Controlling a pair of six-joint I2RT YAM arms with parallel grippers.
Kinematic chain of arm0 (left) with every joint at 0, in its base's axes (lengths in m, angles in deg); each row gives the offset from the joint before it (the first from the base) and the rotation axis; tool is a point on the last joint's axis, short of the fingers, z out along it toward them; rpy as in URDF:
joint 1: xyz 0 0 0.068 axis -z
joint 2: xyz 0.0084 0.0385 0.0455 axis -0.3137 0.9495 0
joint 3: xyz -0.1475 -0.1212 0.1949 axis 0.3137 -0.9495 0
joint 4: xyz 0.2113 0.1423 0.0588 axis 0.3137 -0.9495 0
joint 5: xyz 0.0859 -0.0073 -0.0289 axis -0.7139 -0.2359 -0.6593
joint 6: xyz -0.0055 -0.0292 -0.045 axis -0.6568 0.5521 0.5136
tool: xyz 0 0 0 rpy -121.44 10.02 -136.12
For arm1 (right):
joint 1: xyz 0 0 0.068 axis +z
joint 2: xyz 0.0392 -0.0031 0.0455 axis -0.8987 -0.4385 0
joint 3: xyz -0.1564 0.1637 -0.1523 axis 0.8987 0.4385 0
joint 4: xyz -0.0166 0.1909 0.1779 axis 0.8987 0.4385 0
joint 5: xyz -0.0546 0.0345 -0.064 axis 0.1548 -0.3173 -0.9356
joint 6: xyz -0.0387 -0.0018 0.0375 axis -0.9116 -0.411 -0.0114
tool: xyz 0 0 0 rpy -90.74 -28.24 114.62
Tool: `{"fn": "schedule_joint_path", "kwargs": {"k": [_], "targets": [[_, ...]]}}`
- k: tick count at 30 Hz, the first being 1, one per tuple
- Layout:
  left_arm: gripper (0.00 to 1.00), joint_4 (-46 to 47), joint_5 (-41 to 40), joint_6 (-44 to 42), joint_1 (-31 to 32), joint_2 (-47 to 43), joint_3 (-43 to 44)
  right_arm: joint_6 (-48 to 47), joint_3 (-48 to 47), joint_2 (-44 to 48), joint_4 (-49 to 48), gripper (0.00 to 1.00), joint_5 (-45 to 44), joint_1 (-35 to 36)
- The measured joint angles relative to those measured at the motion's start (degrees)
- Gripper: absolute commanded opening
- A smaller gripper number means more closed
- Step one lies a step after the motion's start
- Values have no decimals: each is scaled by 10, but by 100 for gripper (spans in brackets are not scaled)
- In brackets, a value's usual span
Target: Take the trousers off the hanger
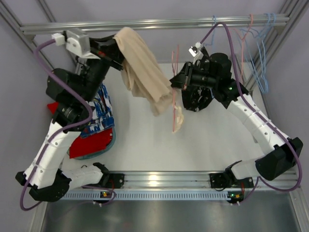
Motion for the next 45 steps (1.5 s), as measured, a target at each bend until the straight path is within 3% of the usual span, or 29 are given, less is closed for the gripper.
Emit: {"fn": "schedule_joint_path", "kwargs": {"k": [6,13,23,30,36,45], "targets": [[0,16,-77,-20,-68,-5,50,-38,50,1,24,0,-10,0],[0,17,-179,-85,-153,-36,41,-63,68,3,49,0,-16,8],[0,53,-278,-172,-271,-171,-157,-105,38,32,77,0,-10,30],[0,43,-302,-158,-389,-248,-298,-125,23,60,104,0,-2,31],[0,-1,-310,-116,-479,-279,-337,-131,4,63,120,0,5,31],[0,-30,-249,-106,-500,-294,-495,-171,-13,100,175,0,7,31]]}}
